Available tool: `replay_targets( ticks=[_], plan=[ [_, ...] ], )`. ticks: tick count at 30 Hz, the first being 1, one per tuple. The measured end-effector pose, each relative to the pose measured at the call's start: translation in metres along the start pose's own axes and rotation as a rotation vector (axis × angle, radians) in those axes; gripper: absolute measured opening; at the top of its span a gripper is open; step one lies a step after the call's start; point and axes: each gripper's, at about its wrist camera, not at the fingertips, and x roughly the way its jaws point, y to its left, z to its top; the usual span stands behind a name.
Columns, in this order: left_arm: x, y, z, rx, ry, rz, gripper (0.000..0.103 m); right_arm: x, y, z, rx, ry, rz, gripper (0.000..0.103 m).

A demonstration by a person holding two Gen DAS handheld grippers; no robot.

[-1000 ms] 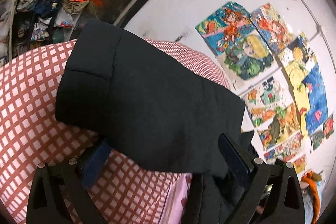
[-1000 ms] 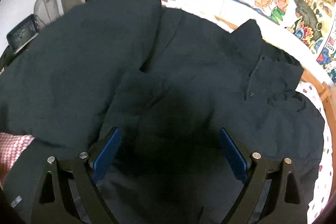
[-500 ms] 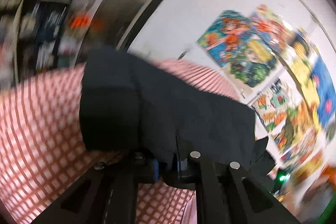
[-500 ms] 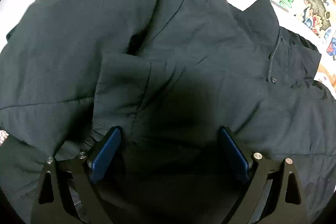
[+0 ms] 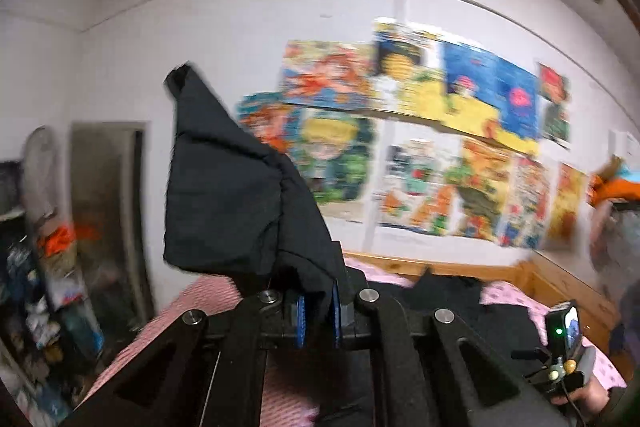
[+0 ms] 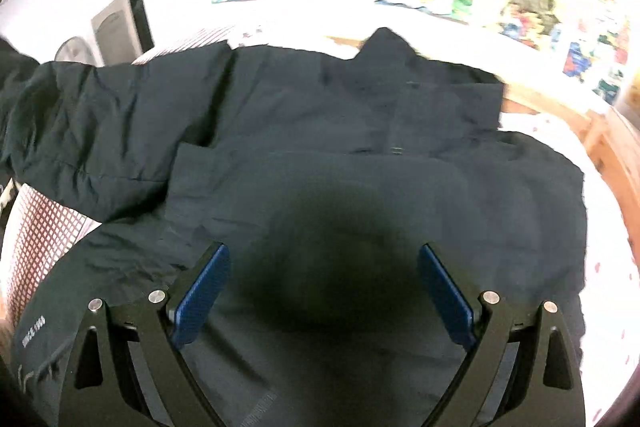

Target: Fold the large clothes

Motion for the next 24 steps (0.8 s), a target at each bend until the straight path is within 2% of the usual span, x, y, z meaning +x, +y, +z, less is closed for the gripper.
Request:
replay_targets(
  ticks=[5, 12, 16, 21, 24],
  plan=[
    [0.020, -0.077, 0.003, 0.109, 0.017, -0.154, 0.009, -0.019, -0.050, -0.004, 0.065, -0.017, -0.060, 0.092],
    [0.055, -0.178, -0.037, 0.185, 0.141, -0.369, 0.009, -0.037, -0.116, -0.023, 0.169, -0.045, -0.133, 0.092],
    [0.081, -0.225, -0.070, 0.231, 0.234, -0.437, 0.009, -0.042, -0.148, -0.041, 0.211, -0.044, -0.168, 0.092],
    [0.105, -0.262, -0.116, 0.257, 0.354, -0.499, 0.009, -0.037, -0.190, -0.063, 0.294, -0.053, -0.196, 0.092],
    [0.120, -0.285, -0.144, 0.285, 0.438, -0.534, 0.009, -0.028, -0.214, -0.076, 0.364, -0.061, -0.174, 0.092]
  ],
)
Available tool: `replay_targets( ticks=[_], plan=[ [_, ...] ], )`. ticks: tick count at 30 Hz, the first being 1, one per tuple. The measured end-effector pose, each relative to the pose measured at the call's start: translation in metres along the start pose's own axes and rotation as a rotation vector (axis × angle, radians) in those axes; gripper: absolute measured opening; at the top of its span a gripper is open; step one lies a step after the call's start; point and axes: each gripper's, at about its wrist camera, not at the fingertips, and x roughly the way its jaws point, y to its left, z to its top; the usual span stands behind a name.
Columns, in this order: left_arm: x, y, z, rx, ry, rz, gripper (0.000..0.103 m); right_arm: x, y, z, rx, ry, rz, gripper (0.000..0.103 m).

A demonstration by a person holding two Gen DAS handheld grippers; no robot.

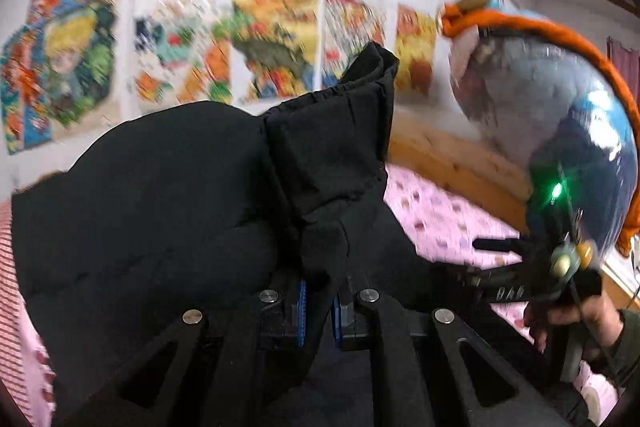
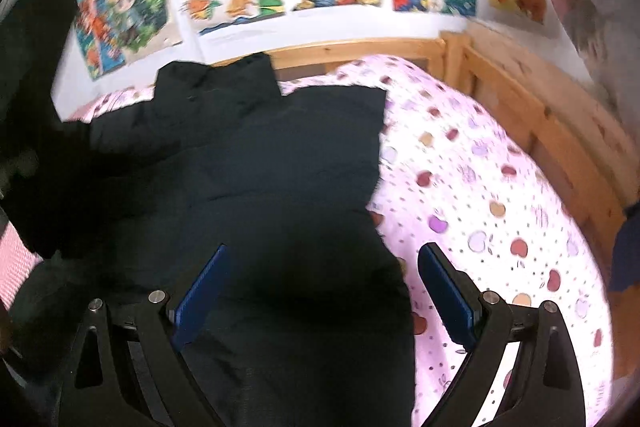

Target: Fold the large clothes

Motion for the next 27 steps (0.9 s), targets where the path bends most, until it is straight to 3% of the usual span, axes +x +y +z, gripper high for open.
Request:
replay_targets(
  ticks=[6, 10, 13, 15, 18, 20, 23, 25, 27],
  plan=[
    [0.033, -0.017, -0.027, 0.050, 0.139, -0.158, 0.012, 0.023, -0.032, -0.009, 0.129, -0.012, 0.113, 0.092],
    [0.040, -0.008, -0.033, 0.008, 0.199, -0.223, 0.017, 0.040, -0.043, -0.015, 0.179, -0.005, 0.105, 0.092],
    [0.039, -0.004, -0.032, -0.008, 0.206, -0.280, 0.036, 0.043, -0.046, -0.017, 0.216, -0.012, 0.162, 0.092],
    [0.035, -0.002, -0.030, -0.017, 0.190, -0.304, 0.088, 0.044, -0.048, -0.016, 0.240, -0.015, 0.203, 0.092],
    [0.017, 0.004, -0.026, -0.048, 0.124, -0.323, 0.092, 0.046, -0.050, -0.017, 0.279, -0.012, 0.274, 0.092],
    [0.011, 0.011, -0.022, -0.069, 0.124, -0.278, 0.092, 0.048, -0.051, -0.021, 0.303, 0.002, 0.305, 0.092],
    [0.002, 0.037, -0.021, -0.120, 0.155, -0.115, 0.092, 0.058, -0.046, -0.028, 0.327, 0.056, 0.336, 0.092],
    [-0.003, 0.066, -0.026, -0.167, 0.202, 0.007, 0.092, 0.063, -0.036, -0.035, 0.305, 0.106, 0.315, 0.092],
    [-0.008, 0.091, -0.032, -0.200, 0.217, 0.072, 0.092, 0.064, -0.026, -0.041, 0.263, 0.132, 0.286, 0.087]
  ],
)
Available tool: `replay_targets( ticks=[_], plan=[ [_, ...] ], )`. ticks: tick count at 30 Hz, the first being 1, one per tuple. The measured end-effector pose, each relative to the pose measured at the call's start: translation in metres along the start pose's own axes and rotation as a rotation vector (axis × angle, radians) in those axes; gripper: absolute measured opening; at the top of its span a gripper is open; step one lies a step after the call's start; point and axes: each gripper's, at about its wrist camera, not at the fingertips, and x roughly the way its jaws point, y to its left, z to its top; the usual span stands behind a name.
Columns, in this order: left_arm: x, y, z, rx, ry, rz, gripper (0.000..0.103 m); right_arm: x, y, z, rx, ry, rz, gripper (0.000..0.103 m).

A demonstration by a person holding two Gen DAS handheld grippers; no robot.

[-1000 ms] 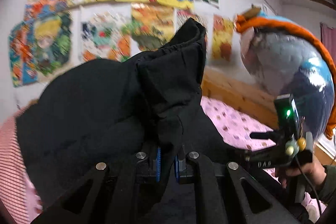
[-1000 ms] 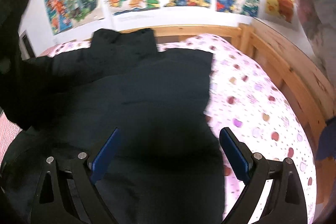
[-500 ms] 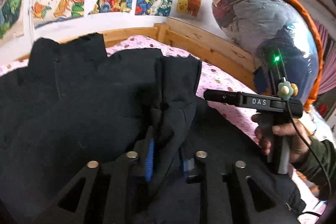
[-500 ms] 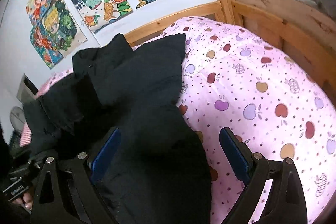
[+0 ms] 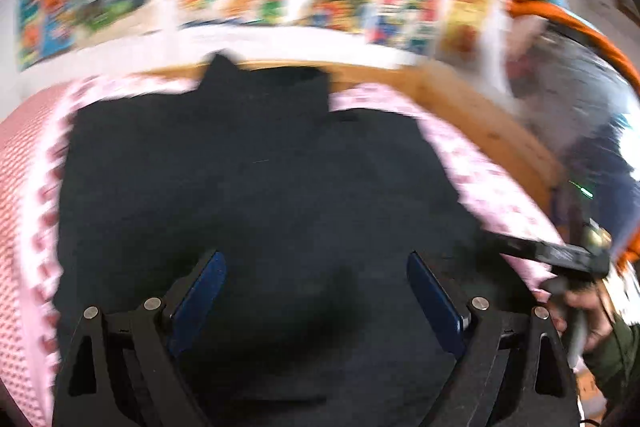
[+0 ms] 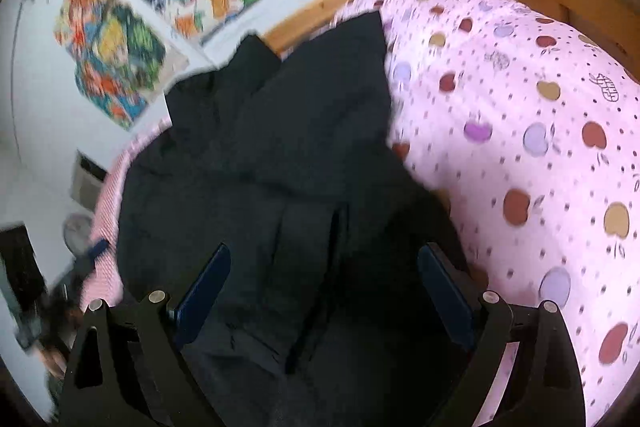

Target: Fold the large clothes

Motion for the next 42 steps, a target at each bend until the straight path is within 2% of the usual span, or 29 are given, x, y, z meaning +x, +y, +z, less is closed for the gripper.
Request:
replay_targets(
  ticks=[2, 4, 8, 10, 12, 14, 17, 18, 20, 22, 23, 26, 27, 32, 35, 39, 42],
  plan=[
    [-0.002, 0.029, -0.007, -0.020, 0.010, 0.110, 0.092, 0.005, 0.006, -0.006, -0.020, 0.027, -0.026, 0.077],
    [-0.001, 0.048, -0.015, -0.035, 0.034, 0.143, 0.092, 0.007, 0.009, -0.011, -0.018, 0.043, -0.043, 0.074],
    [-0.005, 0.080, -0.019, -0.163, 0.048, 0.089, 0.092, -0.001, 0.011, -0.016, 0.038, 0.027, -0.012, 0.073],
    [-0.004, 0.086, -0.018, -0.200, 0.043, 0.068, 0.092, -0.010, 0.019, -0.020, 0.005, 0.007, -0.013, 0.073],
    [0.000, 0.086, -0.018, -0.208, 0.053, 0.068, 0.092, -0.017, 0.032, -0.024, -0.056, -0.026, -0.049, 0.073],
    [0.009, 0.082, -0.022, -0.198, 0.087, 0.097, 0.092, -0.014, 0.044, -0.024, -0.109, -0.004, -0.050, 0.073],
    [0.027, 0.076, -0.031, -0.182, 0.159, 0.137, 0.092, 0.006, 0.041, -0.024, -0.051, 0.086, -0.026, 0.070],
    [0.030, 0.075, -0.033, -0.173, 0.173, 0.147, 0.092, 0.014, 0.034, -0.024, 0.018, 0.115, 0.002, 0.056],
    [0.032, 0.074, -0.034, -0.163, 0.182, 0.153, 0.092, 0.019, 0.026, -0.025, 0.112, 0.134, 0.024, 0.046],
    [0.031, 0.073, -0.032, -0.162, 0.182, 0.153, 0.092, 0.013, 0.024, -0.023, 0.161, 0.120, 0.041, 0.022],
    [0.029, 0.073, -0.030, -0.164, 0.178, 0.148, 0.092, 0.009, 0.026, -0.022, 0.160, 0.114, 0.032, 0.006],
    [0.021, 0.067, -0.021, -0.146, 0.128, 0.104, 0.092, -0.014, 0.040, -0.010, 0.116, 0.048, 0.060, 0.005],
    [0.017, 0.063, -0.017, -0.131, 0.099, 0.094, 0.092, -0.028, 0.050, -0.003, 0.072, -0.002, 0.053, 0.004],
    [0.008, 0.049, 0.003, -0.074, 0.011, 0.095, 0.092, -0.057, 0.066, 0.027, -0.013, -0.103, 0.051, 0.004],
    [0.019, 0.046, 0.011, -0.044, 0.022, 0.117, 0.092, -0.055, 0.062, 0.037, -0.053, -0.129, -0.012, 0.004],
    [0.054, 0.053, 0.005, -0.047, 0.142, 0.158, 0.092, -0.034, 0.057, 0.039, -0.205, -0.124, -0.170, 0.004],
    [0.048, 0.057, 0.003, -0.065, 0.111, 0.129, 0.092, -0.022, 0.073, 0.040, -0.274, -0.116, -0.285, 0.008]
  ],
)
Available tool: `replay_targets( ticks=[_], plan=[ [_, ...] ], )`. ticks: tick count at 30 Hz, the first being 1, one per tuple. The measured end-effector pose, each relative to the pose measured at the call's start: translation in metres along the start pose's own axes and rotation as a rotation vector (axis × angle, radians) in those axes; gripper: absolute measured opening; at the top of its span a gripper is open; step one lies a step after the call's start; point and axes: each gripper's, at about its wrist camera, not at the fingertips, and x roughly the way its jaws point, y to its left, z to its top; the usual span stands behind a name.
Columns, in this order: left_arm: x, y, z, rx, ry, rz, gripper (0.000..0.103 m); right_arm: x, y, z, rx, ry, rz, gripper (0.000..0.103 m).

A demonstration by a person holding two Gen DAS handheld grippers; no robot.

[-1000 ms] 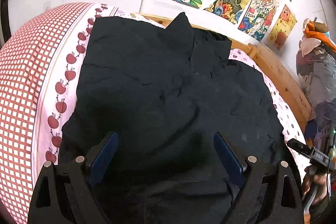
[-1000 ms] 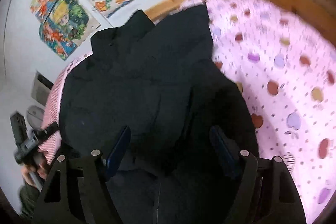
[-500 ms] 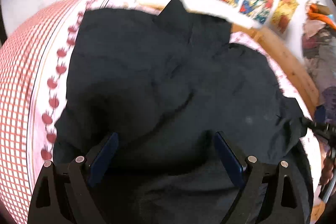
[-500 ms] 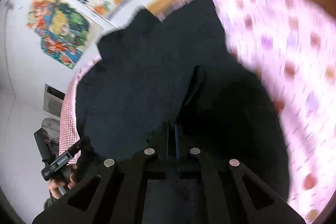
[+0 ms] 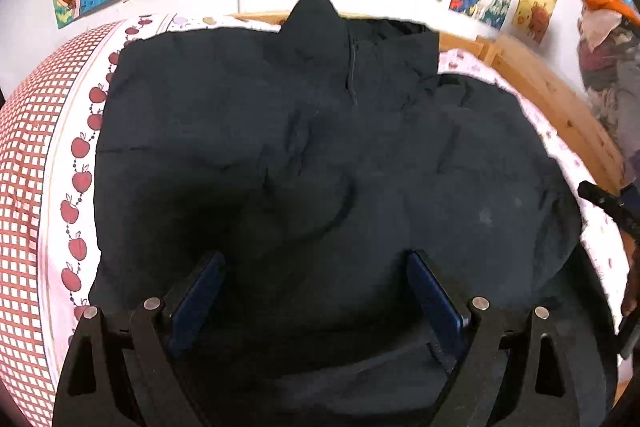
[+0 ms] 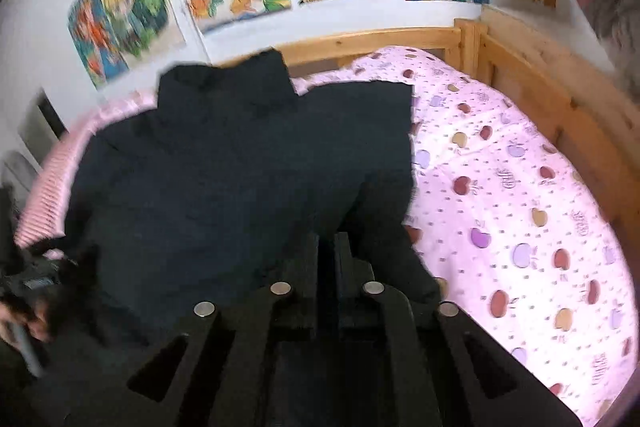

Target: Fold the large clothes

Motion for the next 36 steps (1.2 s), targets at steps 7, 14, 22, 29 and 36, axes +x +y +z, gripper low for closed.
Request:
replay_targets(
  ticks=[7, 14, 22, 29, 36],
  plan=[
    [-0.022, -0.006, 0.020, 0.005, -0.155, -0.033, 0.093, -0.018, 0.028, 0.025, -0.105, -0.088, 0.075, 0.059],
    [0.035, -0.012, 0.017, 0.074, 0.023, 0.053, 0.095, 0.038, 0.056, 0.016, -0.203, 0.096, 0.137, 0.059],
    [0.056, -0.022, 0.005, 0.143, 0.062, 0.134, 0.101, 0.070, 0.055, -0.012, -0.203, 0.147, 0.149, 0.059],
    [0.006, -0.011, 0.010, 0.011, 0.001, 0.149, 0.102, 0.022, 0.042, -0.011, -0.125, 0.069, 0.148, 0.068],
    [-0.102, -0.025, 0.010, -0.002, -0.127, 0.205, 0.102, -0.062, 0.031, -0.004, -0.090, -0.036, 0.102, 0.081]
  ],
)
